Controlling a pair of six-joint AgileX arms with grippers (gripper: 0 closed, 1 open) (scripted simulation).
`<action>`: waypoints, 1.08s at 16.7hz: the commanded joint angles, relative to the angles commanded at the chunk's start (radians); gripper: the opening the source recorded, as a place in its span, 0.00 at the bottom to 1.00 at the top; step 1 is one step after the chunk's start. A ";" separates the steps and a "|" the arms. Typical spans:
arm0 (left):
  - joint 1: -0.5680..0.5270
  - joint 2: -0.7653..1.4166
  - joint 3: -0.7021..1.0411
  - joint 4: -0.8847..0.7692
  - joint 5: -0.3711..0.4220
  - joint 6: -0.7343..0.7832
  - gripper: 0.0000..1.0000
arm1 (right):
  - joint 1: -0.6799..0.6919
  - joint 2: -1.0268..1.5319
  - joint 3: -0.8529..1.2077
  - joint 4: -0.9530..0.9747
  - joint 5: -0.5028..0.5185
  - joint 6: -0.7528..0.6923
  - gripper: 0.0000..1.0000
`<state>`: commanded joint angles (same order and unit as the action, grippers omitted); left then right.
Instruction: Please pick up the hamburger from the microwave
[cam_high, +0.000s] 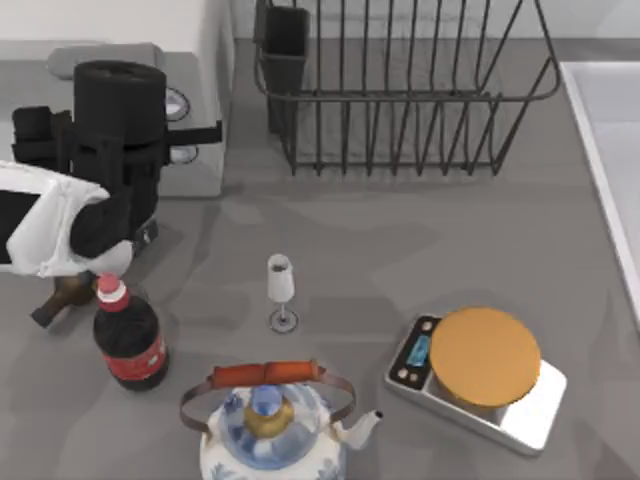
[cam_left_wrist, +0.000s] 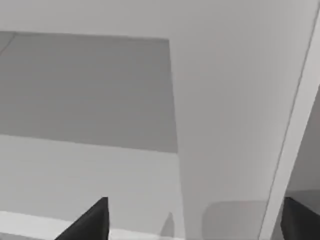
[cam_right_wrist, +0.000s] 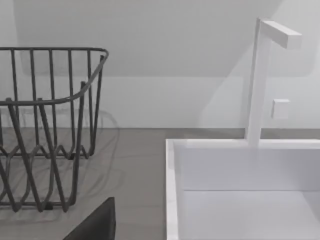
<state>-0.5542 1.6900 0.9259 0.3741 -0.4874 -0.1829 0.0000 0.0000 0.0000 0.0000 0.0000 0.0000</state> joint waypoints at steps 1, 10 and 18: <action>-0.008 -0.009 -0.008 -0.003 -0.007 -0.003 0.00 | 0.000 0.000 0.000 0.000 0.000 0.000 1.00; 0.032 0.035 -0.056 0.118 0.066 0.042 0.00 | 0.000 0.000 0.000 0.000 0.000 0.000 1.00; -0.031 0.356 -0.145 0.529 0.055 0.002 0.00 | 0.000 0.000 0.000 0.000 0.000 0.000 1.00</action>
<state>-0.5851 2.0461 0.7805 0.9032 -0.4325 -0.1812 0.0000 0.0000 0.0000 0.0000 0.0000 0.0000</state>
